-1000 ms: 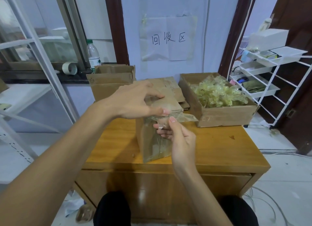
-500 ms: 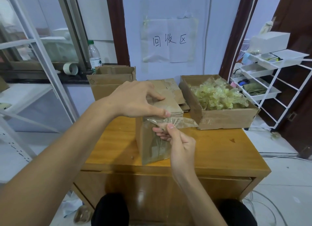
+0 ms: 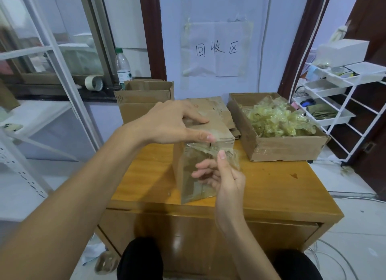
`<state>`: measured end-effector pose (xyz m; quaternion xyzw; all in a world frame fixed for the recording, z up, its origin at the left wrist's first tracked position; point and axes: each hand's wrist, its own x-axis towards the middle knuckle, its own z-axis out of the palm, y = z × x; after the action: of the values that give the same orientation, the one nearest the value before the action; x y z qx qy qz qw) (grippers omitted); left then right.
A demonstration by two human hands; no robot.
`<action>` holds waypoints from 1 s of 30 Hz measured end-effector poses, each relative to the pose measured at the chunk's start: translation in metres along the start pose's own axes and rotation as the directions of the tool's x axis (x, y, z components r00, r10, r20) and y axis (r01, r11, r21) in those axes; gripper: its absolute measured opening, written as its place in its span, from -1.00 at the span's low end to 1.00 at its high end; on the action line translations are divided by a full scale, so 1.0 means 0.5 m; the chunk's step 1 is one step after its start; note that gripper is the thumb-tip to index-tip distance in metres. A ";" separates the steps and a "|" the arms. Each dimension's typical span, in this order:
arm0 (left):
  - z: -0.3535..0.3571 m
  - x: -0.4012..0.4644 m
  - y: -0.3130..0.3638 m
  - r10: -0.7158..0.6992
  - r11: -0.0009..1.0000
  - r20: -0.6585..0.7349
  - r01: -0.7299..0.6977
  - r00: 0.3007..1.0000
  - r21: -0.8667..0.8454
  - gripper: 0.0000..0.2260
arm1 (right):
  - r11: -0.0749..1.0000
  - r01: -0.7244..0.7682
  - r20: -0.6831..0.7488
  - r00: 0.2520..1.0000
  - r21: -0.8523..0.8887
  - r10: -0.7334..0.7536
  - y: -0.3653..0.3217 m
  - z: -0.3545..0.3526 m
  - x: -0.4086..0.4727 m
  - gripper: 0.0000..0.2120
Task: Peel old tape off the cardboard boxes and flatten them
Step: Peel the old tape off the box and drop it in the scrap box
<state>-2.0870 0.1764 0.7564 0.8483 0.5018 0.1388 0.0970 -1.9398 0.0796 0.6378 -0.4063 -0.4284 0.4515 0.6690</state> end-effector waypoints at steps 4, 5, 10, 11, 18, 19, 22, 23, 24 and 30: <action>-0.008 0.002 -0.015 0.011 0.986 0.036 -0.004 0.999 -0.165 -0.39 | 0.995 -0.101 0.043 0.994 -0.002 0.101 -0.018 0.014 0.001 -0.36; -0.009 0.002 -0.018 0.018 0.982 0.044 -0.010 0.999 -0.187 -0.38 | 0.988 -0.156 0.070 0.985 -0.004 0.156 -0.025 0.019 0.003 -0.34; -0.017 0.002 -0.023 0.060 0.970 0.077 -0.040 0.995 -0.240 -0.40 | 0.887 -0.461 0.195 0.873 0.024 0.448 -0.070 0.046 0.009 -0.18; -0.021 0.001 -0.021 0.070 0.965 0.091 -0.044 0.993 -0.258 -0.41 | 0.869 -0.493 0.220 0.854 0.051 0.472 -0.078 0.049 0.009 -0.12; -0.033 -0.004 -0.019 0.115 0.947 0.130 -0.070 0.985 -0.313 -0.50 | 0.863 -0.505 0.179 0.850 0.007 0.495 -0.089 0.075 0.021 -0.48; -0.034 -0.003 -0.024 0.105 0.944 0.142 -0.054 0.984 -0.324 -0.52 | 0.866 -0.500 0.164 0.855 0.001 0.493 -0.085 0.077 0.021 -0.56; -0.036 -0.003 -0.035 0.102 0.941 0.168 -0.040 0.981 -0.335 -0.60 | 0.874 -0.485 0.149 0.866 0.016 0.478 -0.075 0.078 0.025 -0.63; -0.037 -0.003 -0.036 0.102 0.941 0.166 -0.041 0.981 -0.335 -0.61 | 0.885 -0.466 0.139 0.878 0.024 0.458 -0.071 0.079 0.026 -0.63; -0.036 -0.002 -0.037 0.090 0.940 0.158 -0.031 0.983 -0.341 -0.62 | 0.896 -0.443 0.129 0.891 0.034 0.436 -0.067 0.081 0.027 -0.61; -0.020 0.003 -0.027 -0.004 0.951 0.066 0.024 0.998 -0.308 -0.69 | 0.966 -0.245 0.080 0.968 0.086 0.238 -0.023 0.086 0.016 -0.50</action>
<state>-2.1008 0.1847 0.7620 0.8232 0.4765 0.1870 0.2454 -1.9753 0.0907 0.6631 -0.4072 -0.3767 0.5634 0.6123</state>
